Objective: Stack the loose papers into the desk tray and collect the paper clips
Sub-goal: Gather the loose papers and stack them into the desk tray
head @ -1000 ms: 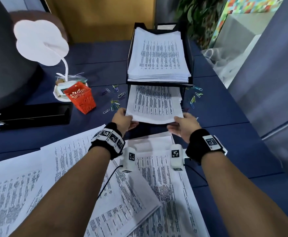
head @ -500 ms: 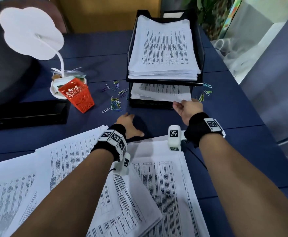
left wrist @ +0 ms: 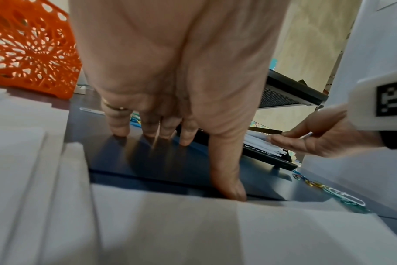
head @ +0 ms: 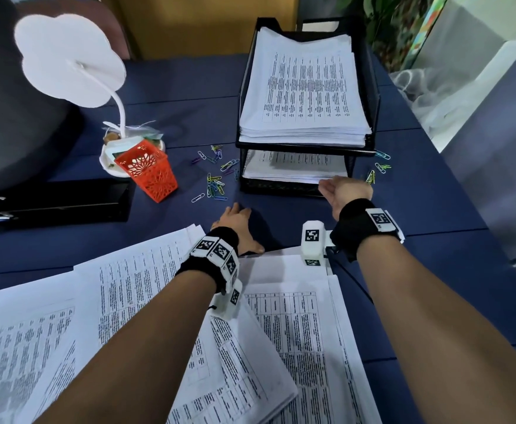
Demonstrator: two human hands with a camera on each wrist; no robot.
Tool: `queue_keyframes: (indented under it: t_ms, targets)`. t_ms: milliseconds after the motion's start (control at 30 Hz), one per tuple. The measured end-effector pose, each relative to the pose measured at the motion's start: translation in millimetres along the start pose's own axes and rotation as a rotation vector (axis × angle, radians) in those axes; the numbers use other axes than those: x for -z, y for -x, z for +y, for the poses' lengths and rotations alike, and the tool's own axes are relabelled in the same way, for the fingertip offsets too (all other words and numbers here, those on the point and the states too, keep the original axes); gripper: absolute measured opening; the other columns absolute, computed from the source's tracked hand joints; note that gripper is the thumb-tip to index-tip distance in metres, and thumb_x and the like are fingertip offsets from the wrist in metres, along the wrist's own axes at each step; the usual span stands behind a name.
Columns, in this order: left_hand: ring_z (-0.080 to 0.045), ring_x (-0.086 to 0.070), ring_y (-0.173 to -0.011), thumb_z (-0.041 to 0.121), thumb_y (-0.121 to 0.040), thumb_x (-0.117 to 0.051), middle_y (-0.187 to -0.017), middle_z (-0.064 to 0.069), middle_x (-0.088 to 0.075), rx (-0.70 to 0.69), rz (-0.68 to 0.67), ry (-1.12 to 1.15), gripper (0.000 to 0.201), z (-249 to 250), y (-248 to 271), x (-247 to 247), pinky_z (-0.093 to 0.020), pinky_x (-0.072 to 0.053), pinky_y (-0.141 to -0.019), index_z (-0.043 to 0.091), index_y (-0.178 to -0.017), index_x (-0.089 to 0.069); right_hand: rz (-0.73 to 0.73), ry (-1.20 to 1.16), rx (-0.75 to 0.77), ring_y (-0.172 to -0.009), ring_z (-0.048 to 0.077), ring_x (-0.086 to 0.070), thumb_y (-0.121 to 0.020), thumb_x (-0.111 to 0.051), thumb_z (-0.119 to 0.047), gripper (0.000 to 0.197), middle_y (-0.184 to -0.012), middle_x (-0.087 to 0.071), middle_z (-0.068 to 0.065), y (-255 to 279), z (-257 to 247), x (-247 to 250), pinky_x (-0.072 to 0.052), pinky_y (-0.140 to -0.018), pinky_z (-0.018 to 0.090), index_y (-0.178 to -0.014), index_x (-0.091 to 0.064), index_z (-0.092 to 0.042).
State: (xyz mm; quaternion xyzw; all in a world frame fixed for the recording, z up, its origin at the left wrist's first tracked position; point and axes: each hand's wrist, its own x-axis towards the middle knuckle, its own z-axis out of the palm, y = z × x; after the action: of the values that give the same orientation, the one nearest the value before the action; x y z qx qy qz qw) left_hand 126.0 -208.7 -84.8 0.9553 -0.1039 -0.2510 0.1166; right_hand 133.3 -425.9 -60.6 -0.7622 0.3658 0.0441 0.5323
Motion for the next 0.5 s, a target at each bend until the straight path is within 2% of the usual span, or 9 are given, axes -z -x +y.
queue_keyframes:
  t_ms: [33, 67, 100, 133, 200, 267, 333, 400, 500]
  targets:
    - [-0.026, -0.014, -0.145, 0.04, -0.07, -0.079, -0.156, -0.007, -0.017, -0.011, 0.01, 0.031, 0.099, -0.2, 0.9, 0.1, -0.047, -0.026, -0.114, 0.017, -0.148, -0.023, -0.035, -0.329, -0.082, -0.135, 0.016, -0.039, -0.099, -0.04, -0.016, 0.053, -0.153, -0.029, 0.006, 2.6, -1.2, 4.5, -0.041, -0.103, 0.023, -0.148, -0.021, -0.014]
    - [-0.026, -0.02, -0.143, 0.038, -0.071, -0.077, -0.154, -0.008, -0.023, -0.021, 0.028, 0.073, 0.095, -1.1, 1.7, -0.3, -0.046, -0.028, -0.113, 0.017, -0.148, -0.025, -0.096, -0.721, -0.21, -0.128, 0.021, -0.048, -0.098, -0.039, -0.008, 0.047, -0.148, -0.036, 0.014, 3.2, -0.6, 4.0, -0.05, -0.089, 0.022, -0.144, -0.027, -0.008]
    - [-0.025, -0.027, -0.14, 0.037, -0.073, -0.075, -0.152, -0.007, -0.028, -0.031, 0.053, 0.121, 0.091, -2.3, 3.4, -1.0, -0.044, -0.03, -0.112, 0.016, -0.147, -0.027, -0.07, -0.785, -0.107, -0.12, 0.026, -0.055, -0.096, -0.04, -0.002, 0.043, -0.141, -0.044, 0.022, 8.1, 4.2, 1.9, -0.054, -0.077, 0.023, -0.139, -0.034, 0.0]
    - [-0.025, -0.031, -0.138, 0.036, -0.076, -0.073, -0.151, -0.007, -0.031, -0.038, 0.08, 0.165, 0.086, -3.6, 6.2, -1.2, -0.041, -0.031, -0.111, 0.016, -0.146, -0.029, -0.035, -0.787, -0.098, -0.116, 0.03, -0.059, -0.095, -0.04, 0.004, 0.04, -0.135, -0.049, 0.026, 13.0, 8.1, 1.9, -0.055, -0.072, 0.025, -0.134, -0.04, 0.006]
    - [-0.024, -0.035, -0.137, 0.034, -0.081, -0.069, -0.15, -0.006, -0.034, -0.05, 0.14, 0.224, 0.076, -7.3, 15.3, -1.1, -0.038, -0.031, -0.111, 0.015, -0.145, -0.033, -0.012, -0.758, -0.111, -0.105, 0.036, -0.063, -0.094, -0.038, 0.009, 0.035, -0.126, -0.054, 0.029, 29.5, 13.9, 0.5, -0.055, -0.075, 0.032, -0.128, -0.044, 0.012]
    - [-0.024, -0.036, -0.135, 0.03, -0.084, -0.067, -0.148, -0.007, -0.037, -0.056, 0.192, 0.255, 0.066, -14.7, 26.7, -0.6, -0.035, -0.031, -0.111, 0.014, -0.141, -0.039, -0.026, -0.67, -0.07, -0.082, 0.03, -0.063, -0.094, -0.039, 0.008, 0.029, -0.11, -0.059, 0.026, 46.5, 18.1, -2.2, -0.056, -0.07, 0.034, -0.121, -0.049, 0.008]
    - [-0.025, -0.039, -0.133, 0.028, -0.084, -0.067, -0.145, -0.009, -0.041, -0.05, 0.225, 0.272, 0.06, -25.3, 39.3, -1.9, -0.033, -0.033, -0.109, 0.013, -0.138, -0.045, -0.06, -0.553, -0.024, -0.067, 0.021, -0.057, -0.094, -0.043, 0.005, 0.017, -0.091, -0.058, 0.018, 66.8, 20.8, -5.3, -0.053, -0.062, 0.03, -0.102, -0.055, -0.002]
    - [-0.026, -0.041, -0.13, 0.026, -0.083, -0.068, -0.142, -0.011, -0.044, -0.034, 0.239, 0.289, 0.057, -37.7, 53.7, -4.7, -0.033, -0.034, -0.107, 0.012, -0.134, -0.049, -0.102, -0.433, 0.0, -0.062, 0.016, -0.056, -0.093, -0.046, 0.002, 0.018, -0.084, -0.056, 0.011, 84.0, 26.2, -12.7, -0.051, -0.061, 0.027, -0.084, -0.053, -0.012]
    - [-0.026, -0.042, -0.128, 0.022, -0.084, -0.067, -0.138, -0.012, -0.046, -0.006, 0.259, 0.307, 0.051, -57.5, 77.2, -11.6, -0.029, -0.033, -0.107, 0.011, -0.131, -0.052, -0.149, -0.462, -0.019, -0.043, 0.01, -0.05, -0.093, -0.041, 0.008, 0.024, -0.069, -0.05, 0.009, 115.8, 34.4, -26.6, -0.043, -0.042, 0.017, -0.084, -0.051, -0.012]
